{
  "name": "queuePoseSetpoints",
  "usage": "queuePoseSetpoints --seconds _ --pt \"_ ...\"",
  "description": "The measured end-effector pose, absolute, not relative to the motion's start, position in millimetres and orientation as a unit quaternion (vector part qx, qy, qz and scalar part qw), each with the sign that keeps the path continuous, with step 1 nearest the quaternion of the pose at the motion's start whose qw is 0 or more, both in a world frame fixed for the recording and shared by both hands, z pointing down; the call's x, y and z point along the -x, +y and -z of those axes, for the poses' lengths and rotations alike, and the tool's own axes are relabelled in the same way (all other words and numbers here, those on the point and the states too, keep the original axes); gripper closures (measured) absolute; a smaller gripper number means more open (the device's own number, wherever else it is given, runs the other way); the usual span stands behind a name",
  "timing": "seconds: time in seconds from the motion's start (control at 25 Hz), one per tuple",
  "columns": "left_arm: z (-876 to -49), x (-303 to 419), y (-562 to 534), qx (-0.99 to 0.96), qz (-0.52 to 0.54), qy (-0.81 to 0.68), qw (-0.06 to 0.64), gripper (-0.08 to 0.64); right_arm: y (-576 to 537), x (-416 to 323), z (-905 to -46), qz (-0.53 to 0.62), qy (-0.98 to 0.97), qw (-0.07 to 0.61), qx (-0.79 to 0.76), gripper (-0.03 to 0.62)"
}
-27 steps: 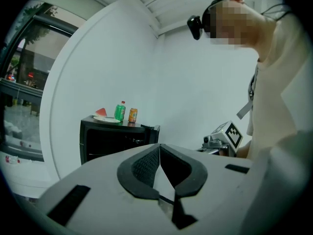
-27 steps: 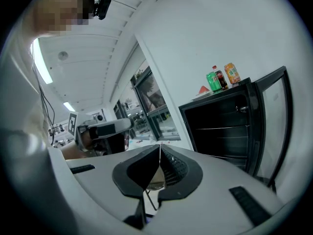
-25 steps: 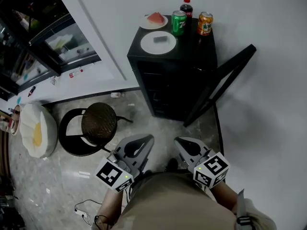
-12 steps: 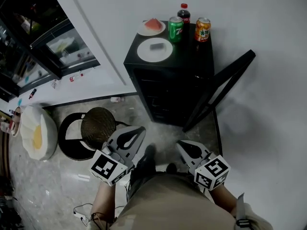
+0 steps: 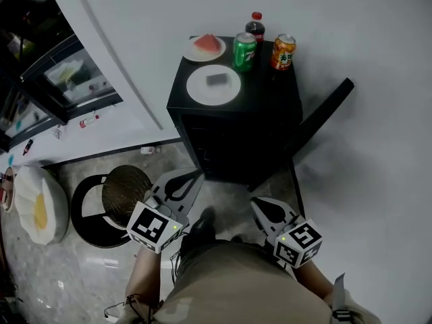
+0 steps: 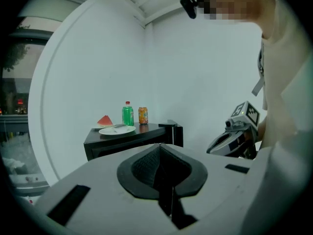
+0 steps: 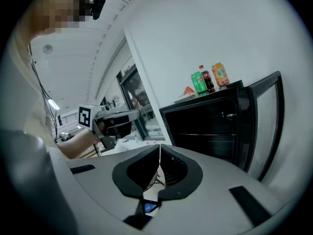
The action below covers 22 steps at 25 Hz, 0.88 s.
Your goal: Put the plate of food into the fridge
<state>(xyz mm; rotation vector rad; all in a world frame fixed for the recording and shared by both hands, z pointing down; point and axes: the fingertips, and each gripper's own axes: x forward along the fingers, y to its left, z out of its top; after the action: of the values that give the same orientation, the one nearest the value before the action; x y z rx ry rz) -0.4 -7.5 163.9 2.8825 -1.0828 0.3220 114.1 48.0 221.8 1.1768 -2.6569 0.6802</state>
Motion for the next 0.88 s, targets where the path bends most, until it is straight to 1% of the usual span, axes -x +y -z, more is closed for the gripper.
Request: queuePoseSetpoints --seconds 0.24,0.68,0.88 --pt "-167 10 -57 -0.941 -0.089 -0.325 0.022 0.549 13 -93 -222 -0.228 -0.877 0.097 -0.411 0.571" --pt "-173 24 -118 -0.957 -0.113 -0.266 -0.028 0.548 -43 -51 -221 -0.213 -0.866 0.128 -0.433 0.571" --pt "-176 34 -133 -0.961 -0.123 -0.243 -0.05 0.548 -60 -35 -222 -0.213 -0.864 0.127 -0.439 0.571"
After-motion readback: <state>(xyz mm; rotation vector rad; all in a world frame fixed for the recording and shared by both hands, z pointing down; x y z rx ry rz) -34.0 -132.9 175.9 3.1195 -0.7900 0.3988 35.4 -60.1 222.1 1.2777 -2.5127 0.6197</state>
